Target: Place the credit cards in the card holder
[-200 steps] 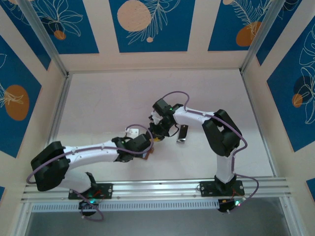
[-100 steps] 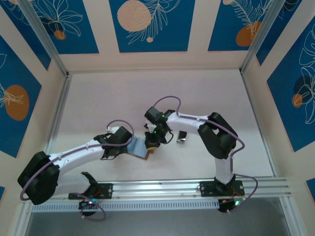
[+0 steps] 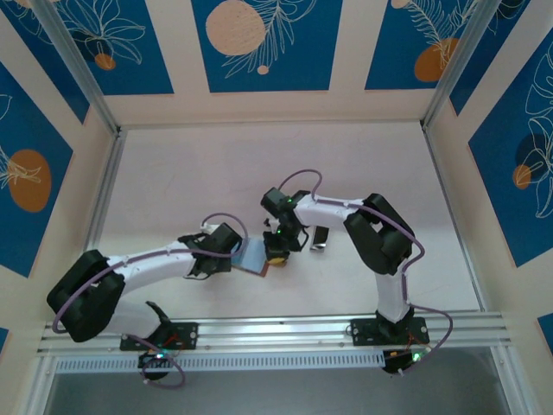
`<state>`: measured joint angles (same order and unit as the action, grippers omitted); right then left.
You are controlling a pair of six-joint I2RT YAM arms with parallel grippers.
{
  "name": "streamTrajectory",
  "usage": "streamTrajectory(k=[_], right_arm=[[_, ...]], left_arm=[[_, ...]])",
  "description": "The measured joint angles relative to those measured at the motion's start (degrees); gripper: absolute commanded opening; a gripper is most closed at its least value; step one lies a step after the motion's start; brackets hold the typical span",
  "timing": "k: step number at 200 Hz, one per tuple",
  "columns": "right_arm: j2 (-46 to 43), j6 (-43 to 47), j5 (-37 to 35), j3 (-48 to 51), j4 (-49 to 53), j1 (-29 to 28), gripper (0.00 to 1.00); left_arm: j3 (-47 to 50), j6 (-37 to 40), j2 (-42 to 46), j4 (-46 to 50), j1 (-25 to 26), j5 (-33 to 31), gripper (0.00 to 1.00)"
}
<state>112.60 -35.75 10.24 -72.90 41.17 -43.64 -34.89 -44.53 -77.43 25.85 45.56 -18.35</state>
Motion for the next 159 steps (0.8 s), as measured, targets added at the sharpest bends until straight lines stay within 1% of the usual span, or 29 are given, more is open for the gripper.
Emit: streamTrajectory(k=[16, 33, 52, 65, 80, 96, 124, 159], right_arm=[[0.1, 0.9, -2.4, -1.1, 1.1, 1.9, 0.03], [0.1, 2.0, -4.5, -1.7, 2.0, 3.5, 0.03], [0.1, 3.3, -7.0, -2.6, 3.0, 4.6, 0.04], [0.1, 4.1, -8.0, -2.9, 3.4, 5.0, 0.04], [0.1, 4.9, -8.6, -3.2, 3.7, 5.0, 0.04], [-0.1, 5.6, -8.6, -3.9, 4.2, 5.0, 0.04], [-1.4, 5.9, -8.2, -5.8, 4.6, 4.6, 0.05], [-1.7, 6.7, -7.8, -10.1, 4.7, 4.2, 0.04]], left_arm=[[-0.6, 0.0, 0.8, 0.3, 2.3, -0.1, 0.00], [-1.8, -0.1, 3.1, 1.3, 3.8, -0.2, 0.00], [-4.0, -0.1, 5.7, 2.3, 3.7, -0.8, 0.00], [-5.8, 0.1, 5.5, 2.0, 2.9, -0.9, 0.00], [-7.4, 0.4, 3.3, 0.9, 1.5, -0.4, 0.00], [-8.6, 1.2, -1.3, -1.1, 0.3, 0.5, 0.00], [-9.0, 2.1, -8.0, -4.1, -0.3, 2.8, 0.00], [-8.9, 2.5, -9.9, -6.1, -0.5, 3.8, 0.00]])
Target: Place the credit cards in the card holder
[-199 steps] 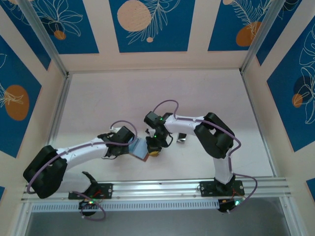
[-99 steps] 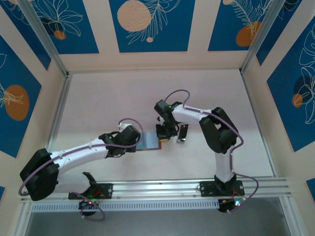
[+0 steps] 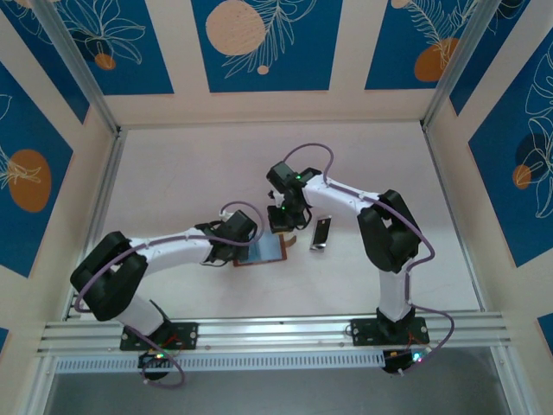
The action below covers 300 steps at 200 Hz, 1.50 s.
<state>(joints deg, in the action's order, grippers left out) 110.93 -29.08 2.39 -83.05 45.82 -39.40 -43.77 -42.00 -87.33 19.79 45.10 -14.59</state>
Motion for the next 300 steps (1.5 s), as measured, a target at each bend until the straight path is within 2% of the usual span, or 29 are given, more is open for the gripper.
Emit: streamTrajectory(k=[74, 122, 155, 231, 277, 300], right_arm=[[8.2, 0.5, -1.0, -4.2, 0.0, -0.4, 0.04], [9.4, 0.4, -0.9, -4.8, -0.2, -2.2, 0.04], [10.0, -0.1, 4.1, -4.4, -2.5, -2.6, 0.05], [10.4, -5.4, 21.7, -0.4, -13.4, -1.8, 0.09], [11.6, -7.4, 23.3, -0.4, -16.5, -1.6, 0.11], [11.6, -7.8, 23.1, -0.4, -16.7, -1.6, 0.11]], left_arm=[[3.8, -0.5, 1.8, -4.4, 0.0, 0.0, 0.00], [4.3, -0.7, 2.1, -5.3, 0.0, 0.2, 0.00], [4.3, -1.0, 2.1, -5.3, 0.0, 0.2, 0.00], [4.3, -1.0, 2.1, -5.2, 0.0, 0.2, 0.00], [4.3, -1.0, 2.4, -4.8, 0.0, 0.7, 0.00], [4.5, -0.9, 4.4, -3.2, 0.0, 0.9, 0.07]])
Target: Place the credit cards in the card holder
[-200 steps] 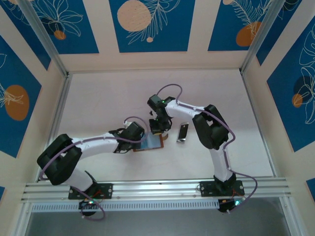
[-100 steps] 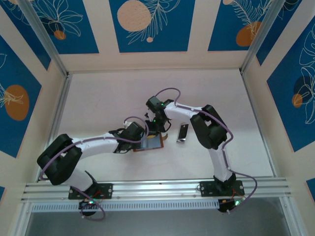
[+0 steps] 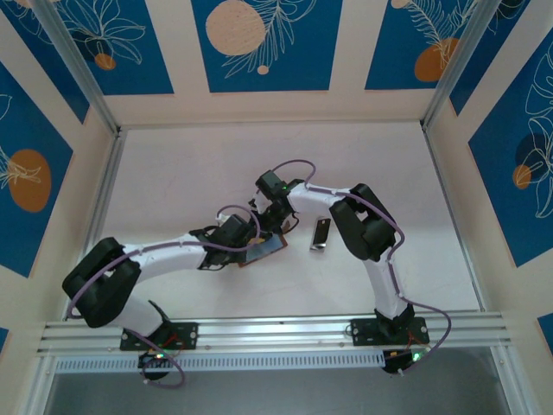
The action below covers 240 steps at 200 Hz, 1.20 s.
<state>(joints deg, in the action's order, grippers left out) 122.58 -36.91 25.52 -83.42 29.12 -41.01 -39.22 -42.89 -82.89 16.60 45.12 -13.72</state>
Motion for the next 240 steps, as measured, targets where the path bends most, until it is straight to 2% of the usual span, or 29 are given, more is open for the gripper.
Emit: streamTrajectory(k=[33, 63, 84, 109, 145, 240], right_arm=[[0.0, 0.0, 0.0, 0.5, 0.0, 0.3, 0.11], [0.0, 0.0, 0.0, 0.6, 0.0, 0.5, 0.12], [0.0, 0.0, 0.0, 0.6, 0.0, 0.6, 0.12], [0.1, 0.0, 0.2, 0.6, 0.0, 0.7, 0.11], [0.3, 0.0, 1.2, 0.6, 0.0, 1.0, 0.12], [0.3, 0.7, 2.0, 0.6, 0.0, 1.1, 0.12]], left_arm=[[0.0, 0.4, 5.9, 3.7, 0.0, 0.0, 0.25], [0.0, 0.3, 11.9, 6.2, 0.0, 0.0, 0.45], [-0.3, 2.2, 12.4, 6.6, 0.0, 1.5, 0.50], [-0.8, 5.4, 9.3, 6.0, 0.0, 5.0, 0.49], [-0.8, 7.9, 5.3, 4.7, 0.0, 7.4, 0.40], [-2.7, 10.4, -1.3, 0.7, 0.0, 8.0, 0.24]])
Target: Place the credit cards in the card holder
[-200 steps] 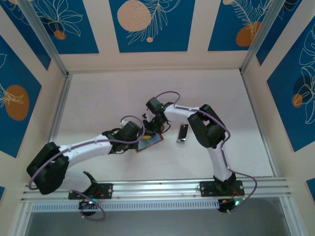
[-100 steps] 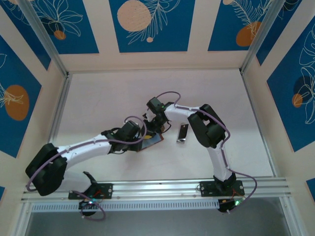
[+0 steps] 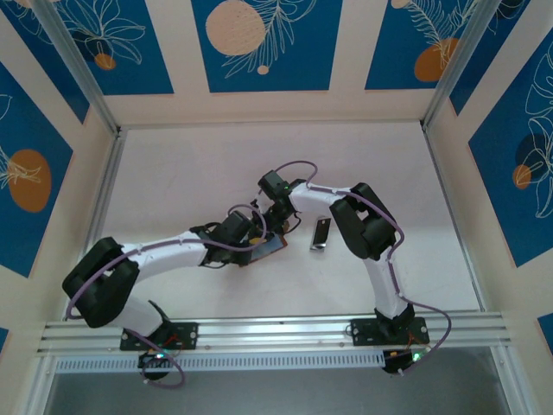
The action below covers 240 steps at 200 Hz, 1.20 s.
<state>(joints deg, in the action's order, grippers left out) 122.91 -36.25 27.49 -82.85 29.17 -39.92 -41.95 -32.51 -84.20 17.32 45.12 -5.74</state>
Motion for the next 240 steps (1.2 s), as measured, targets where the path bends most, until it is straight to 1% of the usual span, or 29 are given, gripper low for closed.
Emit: streamTrajectory(k=[22, 53, 74, 90, 112, 131, 147, 165, 198, 215, 240], right_arm=[[0.0, 0.1, 0.2, 0.0, 0.2, 0.1, 0.12], [0.0, 0.5, 0.2, 0.0, 0.8, 0.5, 0.12], [-0.2, 1.0, -0.1, 0.0, 1.6, 0.6, 0.12], [-1.6, 1.6, -1.8, 0.1, 2.5, 0.8, 0.13], [-6.3, 2.1, -5.0, 1.4, 3.9, 1.7, 0.15], [-10.9, 2.9, -8.0, 1.7, 5.6, 3.6, 0.16], [-12.8, 3.5, -9.8, 1.7, 6.5, 5.0, 0.15], [-12.3, 4.2, -11.8, 1.9, 7.2, 6.1, 0.14], [-9.1, 4.3, -15.8, 3.9, 8.9, 6.0, 0.12], [-7.4, 4.3, -16.9, 4.9, 9.5, 5.9, 0.12], [-7.0, 4.3, -16.6, 5.0, 9.2, 5.8, 0.12]], left_arm=[[-0.2, 0.0, -0.3, -0.5, 0.0, 0.4, 0.21], [-0.9, -0.2, -1.3, -0.7, 0.0, 0.8, 0.09], [-1.1, -0.5, -1.5, -0.6, 0.0, 0.9, 0.04], [-1.8, -0.7, -1.5, 0.1, 0.0, 1.0, 0.00], [-4.1, -1.0, -1.5, 1.7, 0.0, 1.4, 0.00], [-5.9, -0.9, -1.5, 2.5, 0.0, 2.2, 0.00], [-6.9, -0.9, -1.5, 3.1, 0.0, 3.2, 0.00], [-8.0, -1.0, -1.8, 3.5, 0.0, 4.8, 0.00], [-9.9, -1.1, -4.3, 3.2, 0.0, 7.5, 0.00], [-10.5, -1.6, -5.6, 3.0, 0.0, 8.8, 0.00], [-11.4, -2.5, -7.2, 2.0, 0.0, 10.9, 0.00]])
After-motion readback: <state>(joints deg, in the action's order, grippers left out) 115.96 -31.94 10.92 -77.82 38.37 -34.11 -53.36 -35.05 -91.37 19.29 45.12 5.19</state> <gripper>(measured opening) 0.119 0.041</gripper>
